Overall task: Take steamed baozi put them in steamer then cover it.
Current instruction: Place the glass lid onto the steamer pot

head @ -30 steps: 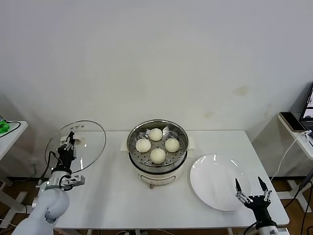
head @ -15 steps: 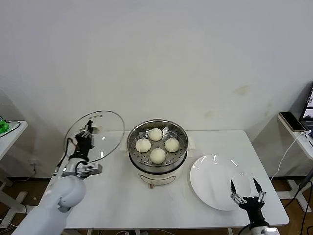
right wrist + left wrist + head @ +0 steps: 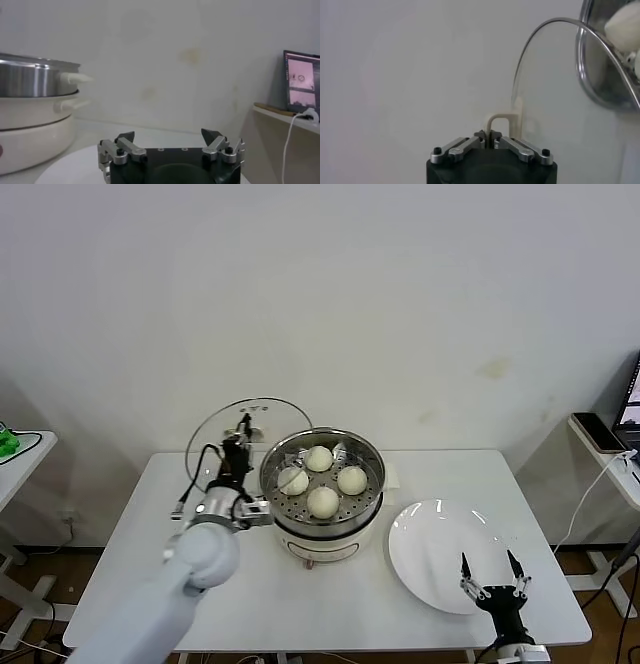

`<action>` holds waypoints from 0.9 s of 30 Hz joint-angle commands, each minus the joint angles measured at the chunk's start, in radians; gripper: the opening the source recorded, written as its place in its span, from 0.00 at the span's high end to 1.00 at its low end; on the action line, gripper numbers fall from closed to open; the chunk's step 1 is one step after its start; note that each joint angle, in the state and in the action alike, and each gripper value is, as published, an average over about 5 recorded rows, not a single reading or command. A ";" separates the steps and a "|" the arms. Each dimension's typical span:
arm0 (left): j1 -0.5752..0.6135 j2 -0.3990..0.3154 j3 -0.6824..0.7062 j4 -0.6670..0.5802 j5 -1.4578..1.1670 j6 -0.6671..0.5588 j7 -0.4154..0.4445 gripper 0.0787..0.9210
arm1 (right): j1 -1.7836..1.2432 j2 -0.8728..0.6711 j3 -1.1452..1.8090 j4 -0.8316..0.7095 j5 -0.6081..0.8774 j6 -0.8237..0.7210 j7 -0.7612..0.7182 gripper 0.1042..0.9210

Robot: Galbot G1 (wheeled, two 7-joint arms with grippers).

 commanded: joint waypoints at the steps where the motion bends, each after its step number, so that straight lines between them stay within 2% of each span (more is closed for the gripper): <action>1: -0.072 -0.179 0.140 0.052 0.248 0.075 0.150 0.94 | 0.012 0.016 -0.018 -0.015 -0.061 0.001 0.020 0.12; 7: -0.063 -0.297 0.145 0.093 0.332 0.078 0.178 0.94 | 0.018 0.016 -0.019 -0.020 -0.068 0.000 0.024 0.12; 12: -0.051 -0.354 0.162 0.112 0.368 0.078 0.191 0.94 | 0.022 0.016 -0.027 -0.026 -0.073 0.000 0.023 0.12; 27: -0.030 -0.371 0.162 0.140 0.388 0.068 0.198 0.94 | 0.019 0.016 -0.035 -0.030 -0.074 0.005 0.017 0.12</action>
